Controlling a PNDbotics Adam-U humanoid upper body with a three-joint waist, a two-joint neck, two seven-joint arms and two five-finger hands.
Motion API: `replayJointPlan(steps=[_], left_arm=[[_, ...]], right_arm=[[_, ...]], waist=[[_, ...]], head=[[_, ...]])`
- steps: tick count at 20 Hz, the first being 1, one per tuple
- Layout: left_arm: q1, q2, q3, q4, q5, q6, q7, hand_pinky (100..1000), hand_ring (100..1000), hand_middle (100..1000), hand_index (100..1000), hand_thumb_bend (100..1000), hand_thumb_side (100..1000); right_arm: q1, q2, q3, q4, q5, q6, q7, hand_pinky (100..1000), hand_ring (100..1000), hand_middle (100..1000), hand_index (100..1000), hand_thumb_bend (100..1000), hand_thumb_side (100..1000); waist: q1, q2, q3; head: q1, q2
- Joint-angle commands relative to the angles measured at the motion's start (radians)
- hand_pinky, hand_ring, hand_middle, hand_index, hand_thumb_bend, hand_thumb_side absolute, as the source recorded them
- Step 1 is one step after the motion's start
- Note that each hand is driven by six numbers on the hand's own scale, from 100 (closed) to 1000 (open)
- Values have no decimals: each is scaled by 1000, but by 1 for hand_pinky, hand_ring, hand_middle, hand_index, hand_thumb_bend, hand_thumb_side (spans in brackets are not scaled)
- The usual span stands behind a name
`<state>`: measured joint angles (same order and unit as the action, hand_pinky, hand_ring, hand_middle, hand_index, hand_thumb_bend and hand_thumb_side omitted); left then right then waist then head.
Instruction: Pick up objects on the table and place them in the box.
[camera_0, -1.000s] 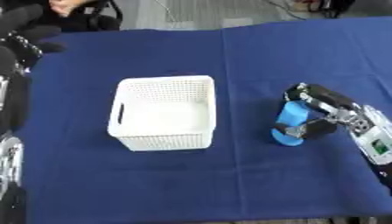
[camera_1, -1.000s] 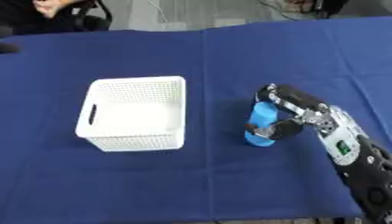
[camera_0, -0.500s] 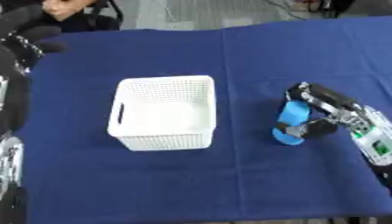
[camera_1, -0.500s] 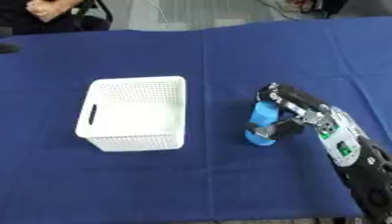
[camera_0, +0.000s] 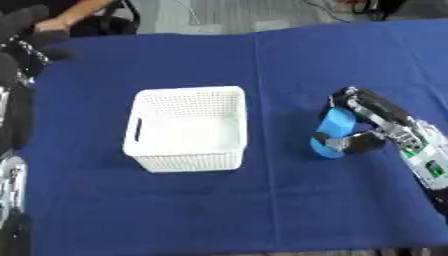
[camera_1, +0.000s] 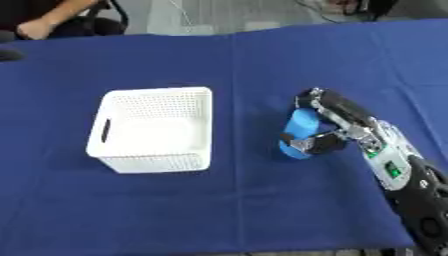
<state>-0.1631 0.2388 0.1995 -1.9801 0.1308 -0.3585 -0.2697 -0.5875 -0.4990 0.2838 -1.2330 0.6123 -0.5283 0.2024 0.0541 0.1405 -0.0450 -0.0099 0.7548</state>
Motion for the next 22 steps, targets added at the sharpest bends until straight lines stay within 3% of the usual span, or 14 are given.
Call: replayJointPlan(steps=[1,9,12,13,14,18,22], left_arm=[[-11,10,0,-20,6,-2,-1,739,777,906,920,1000,799],[-9,9,0,-20,5,-2,-1,739,777,906,919,1000,800],[-8,9,0,-20,4,-1,-1,739,777,906,918,1000,801],[-8,10,0,-20,4,-1,0,739,777,906,918,1000,801],[-7,10,0,-20,4,-1,-1,739,777,906,918,1000,802],[-6,9,-2,-20,4,1,-2,739,777,906,917,1000,802],[-4,10,-2,-20,4,1,-3,739,777,906,917,1000,803]], right_arm=[[-6,-13,-5,-11,4,-4,-2,100,100,113,265,100,268],[-9,-13,-7,-22,-5,-5,-1,100,100,110,264,100,268],[-19,-17,-12,-74,-39,-2,-8,100,100,105,259,100,291],[-24,-22,-14,-101,-56,2,-10,100,100,104,256,100,378],[-33,-28,-16,-134,-77,6,-14,100,100,100,253,100,318],[-63,-57,-16,-235,-144,33,-6,100,100,100,246,100,358],[-79,-69,-16,-273,-182,55,9,100,100,100,245,100,363]], waist=[[-2,-9,2],[-2,-9,2],[-2,-9,2],[-2,-9,1],[-2,-9,1],[-4,-12,0],[-5,-12,1]], head=[[-8,-14],[-7,-14],[-6,-13],[-6,-12],[-6,-12],[-6,-11],[-5,-12]])
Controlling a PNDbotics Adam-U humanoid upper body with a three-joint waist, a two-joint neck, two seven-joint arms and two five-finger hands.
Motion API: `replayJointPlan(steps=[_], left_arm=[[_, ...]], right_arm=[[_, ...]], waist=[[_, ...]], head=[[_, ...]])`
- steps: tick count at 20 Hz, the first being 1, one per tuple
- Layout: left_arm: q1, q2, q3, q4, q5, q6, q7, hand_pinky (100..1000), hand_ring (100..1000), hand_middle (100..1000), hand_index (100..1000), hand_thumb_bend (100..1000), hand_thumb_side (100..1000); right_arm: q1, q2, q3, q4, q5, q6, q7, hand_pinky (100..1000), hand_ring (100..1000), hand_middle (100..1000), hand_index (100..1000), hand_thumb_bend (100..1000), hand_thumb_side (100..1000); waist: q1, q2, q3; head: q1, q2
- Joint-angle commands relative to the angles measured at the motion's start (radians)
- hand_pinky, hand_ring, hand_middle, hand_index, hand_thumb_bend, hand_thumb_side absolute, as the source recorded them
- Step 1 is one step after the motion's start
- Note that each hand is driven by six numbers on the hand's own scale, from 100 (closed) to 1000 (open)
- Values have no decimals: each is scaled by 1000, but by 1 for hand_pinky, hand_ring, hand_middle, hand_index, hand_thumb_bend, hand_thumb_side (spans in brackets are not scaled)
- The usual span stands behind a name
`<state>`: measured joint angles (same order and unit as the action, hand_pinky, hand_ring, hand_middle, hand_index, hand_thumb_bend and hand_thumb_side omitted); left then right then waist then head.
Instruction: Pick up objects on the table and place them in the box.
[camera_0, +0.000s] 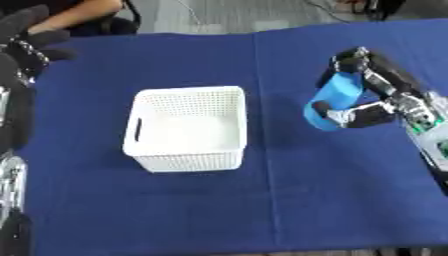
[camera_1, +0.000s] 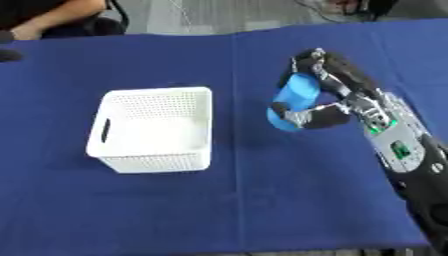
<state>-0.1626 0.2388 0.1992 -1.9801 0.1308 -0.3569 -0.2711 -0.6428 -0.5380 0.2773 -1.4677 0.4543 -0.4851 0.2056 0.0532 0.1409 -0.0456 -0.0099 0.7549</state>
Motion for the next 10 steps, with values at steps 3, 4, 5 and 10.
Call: replayJointPlan(steps=[3,4,5,10], left_arm=[[-5,10,-1,-20,4,0,-1,739,777,907,916,1000,804],[-5,10,-1,-20,4,0,-1,739,777,907,916,1000,804],[-5,10,-1,-20,4,0,-1,739,777,907,916,1000,804],[-5,10,-2,-20,4,0,-2,739,777,907,915,1000,804]], right_arm=[[-26,-32,-9,-46,-33,19,15,100,100,100,245,100,362],[-27,-32,-10,-47,-35,20,17,100,100,100,245,100,362],[-28,-32,-9,-47,-36,21,19,100,100,100,245,100,362],[-36,-29,-7,-46,-39,21,25,100,100,100,245,100,365]], waist=[[-5,-12,3],[-5,-12,3],[-6,-12,4],[-6,-11,5]], head=[[-5,-12],[-5,-12],[-5,-12],[-6,-12]])
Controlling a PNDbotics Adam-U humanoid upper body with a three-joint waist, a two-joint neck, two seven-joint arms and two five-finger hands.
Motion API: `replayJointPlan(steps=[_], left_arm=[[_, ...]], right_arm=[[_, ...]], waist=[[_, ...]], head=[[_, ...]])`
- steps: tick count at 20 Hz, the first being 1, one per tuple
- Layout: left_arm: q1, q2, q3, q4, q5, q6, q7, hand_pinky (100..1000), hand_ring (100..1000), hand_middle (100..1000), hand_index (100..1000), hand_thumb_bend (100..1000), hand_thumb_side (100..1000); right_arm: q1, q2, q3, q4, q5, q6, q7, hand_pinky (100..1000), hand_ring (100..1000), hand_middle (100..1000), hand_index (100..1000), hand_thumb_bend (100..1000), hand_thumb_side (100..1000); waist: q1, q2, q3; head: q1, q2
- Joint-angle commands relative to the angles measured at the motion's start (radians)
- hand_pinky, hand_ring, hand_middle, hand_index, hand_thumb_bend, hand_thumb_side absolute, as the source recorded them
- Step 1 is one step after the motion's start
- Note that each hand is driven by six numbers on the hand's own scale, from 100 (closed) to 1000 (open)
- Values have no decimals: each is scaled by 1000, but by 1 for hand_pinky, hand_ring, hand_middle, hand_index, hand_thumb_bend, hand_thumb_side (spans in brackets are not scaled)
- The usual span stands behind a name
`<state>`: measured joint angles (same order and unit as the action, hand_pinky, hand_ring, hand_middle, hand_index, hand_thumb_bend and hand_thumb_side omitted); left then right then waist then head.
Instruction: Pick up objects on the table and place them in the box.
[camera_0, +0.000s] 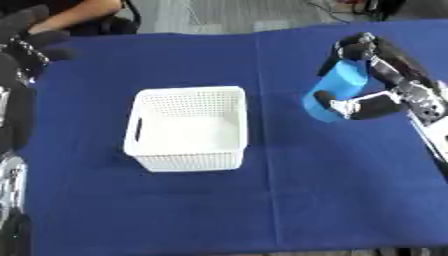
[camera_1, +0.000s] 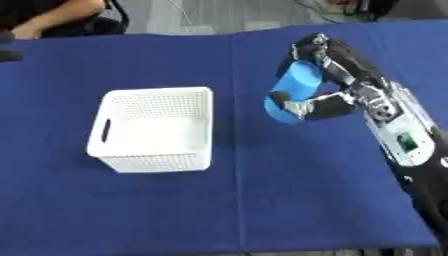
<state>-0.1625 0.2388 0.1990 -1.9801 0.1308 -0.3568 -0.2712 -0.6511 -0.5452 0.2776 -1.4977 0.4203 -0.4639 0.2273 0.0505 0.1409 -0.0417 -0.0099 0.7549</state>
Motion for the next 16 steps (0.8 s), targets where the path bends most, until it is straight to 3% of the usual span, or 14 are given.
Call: replayJointPlan(steps=[1,5,11,16], left_arm=[[-5,10,-2,-20,4,0,-2,739,777,907,915,1000,804],[-4,10,-4,-20,5,1,-4,739,777,907,914,1000,809],[-12,5,-20,-20,14,2,-19,739,778,907,913,1000,814],[-17,3,-25,-20,21,-2,-26,739,778,907,913,1000,819]], right_arm=[[-30,-20,-7,-15,-6,-1,4,100,100,100,245,100,365],[-65,2,4,0,-11,0,11,100,100,100,245,100,372],[-209,108,69,66,-2,-22,62,100,100,100,239,100,409],[-263,174,93,123,5,-41,92,100,100,100,242,100,391]], waist=[[-3,-11,1],[-2,-12,0],[19,-13,18],[32,-4,41]], head=[[-6,-12],[-12,-13],[-57,-30],[-79,-37]])
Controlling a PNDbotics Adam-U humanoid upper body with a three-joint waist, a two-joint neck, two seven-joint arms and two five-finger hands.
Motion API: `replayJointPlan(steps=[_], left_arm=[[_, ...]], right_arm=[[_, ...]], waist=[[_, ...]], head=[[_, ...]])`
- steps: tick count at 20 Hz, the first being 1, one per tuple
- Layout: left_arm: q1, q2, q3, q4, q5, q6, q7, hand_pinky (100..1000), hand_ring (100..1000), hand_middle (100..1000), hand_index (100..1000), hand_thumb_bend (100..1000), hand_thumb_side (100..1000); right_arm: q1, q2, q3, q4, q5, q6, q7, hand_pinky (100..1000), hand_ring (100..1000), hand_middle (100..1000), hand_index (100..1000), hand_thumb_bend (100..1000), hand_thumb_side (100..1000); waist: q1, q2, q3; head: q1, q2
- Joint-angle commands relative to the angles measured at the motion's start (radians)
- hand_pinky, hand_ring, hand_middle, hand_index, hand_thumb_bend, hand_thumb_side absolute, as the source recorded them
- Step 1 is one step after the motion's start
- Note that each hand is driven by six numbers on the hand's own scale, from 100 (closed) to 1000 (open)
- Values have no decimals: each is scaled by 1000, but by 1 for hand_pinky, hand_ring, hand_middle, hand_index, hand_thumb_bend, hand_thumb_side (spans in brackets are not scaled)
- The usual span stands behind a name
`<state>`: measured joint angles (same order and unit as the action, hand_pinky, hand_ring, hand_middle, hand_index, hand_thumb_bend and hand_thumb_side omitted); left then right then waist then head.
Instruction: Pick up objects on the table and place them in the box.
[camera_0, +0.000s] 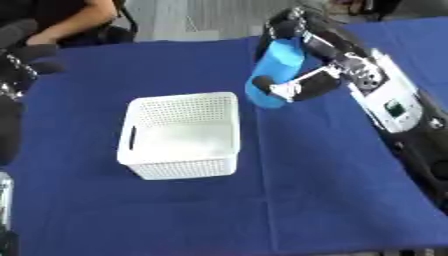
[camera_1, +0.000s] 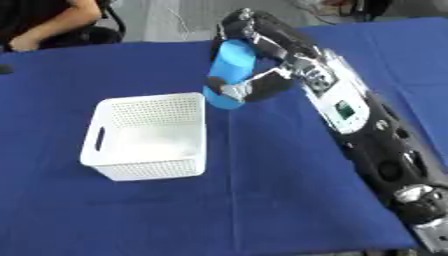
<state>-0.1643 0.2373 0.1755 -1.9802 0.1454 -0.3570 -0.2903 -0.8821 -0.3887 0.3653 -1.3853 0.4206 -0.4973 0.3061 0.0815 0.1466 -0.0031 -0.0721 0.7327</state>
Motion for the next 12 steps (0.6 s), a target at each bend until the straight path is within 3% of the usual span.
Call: replayJointPlan(steps=[1,5,6,7,12], left_arm=[[-17,4,-2,-20,6,-3,-9,739,778,908,913,1000,820],[-18,4,-3,-20,8,-4,-10,739,778,907,913,1000,819],[-18,4,-3,-20,9,-4,-10,740,778,907,913,1000,819],[-19,3,-5,-20,12,-3,-12,740,778,908,912,1000,820],[-21,0,-10,-20,13,-1,-18,740,778,908,912,1000,821]], right_arm=[[-36,26,8,16,5,-11,16,100,100,100,243,100,392],[-43,48,13,32,5,-18,23,100,100,100,246,100,388],[-44,51,14,34,5,-19,22,100,100,100,248,113,520],[-47,60,14,34,2,-19,20,100,100,100,249,100,393],[-69,112,27,25,-12,1,23,100,100,110,258,100,422]], waist=[[2,-8,6],[3,-6,11],[4,-6,11],[4,-7,12],[5,-9,15]], head=[[-18,-15],[-19,-16],[-19,-16],[-20,-16],[-28,-18]])
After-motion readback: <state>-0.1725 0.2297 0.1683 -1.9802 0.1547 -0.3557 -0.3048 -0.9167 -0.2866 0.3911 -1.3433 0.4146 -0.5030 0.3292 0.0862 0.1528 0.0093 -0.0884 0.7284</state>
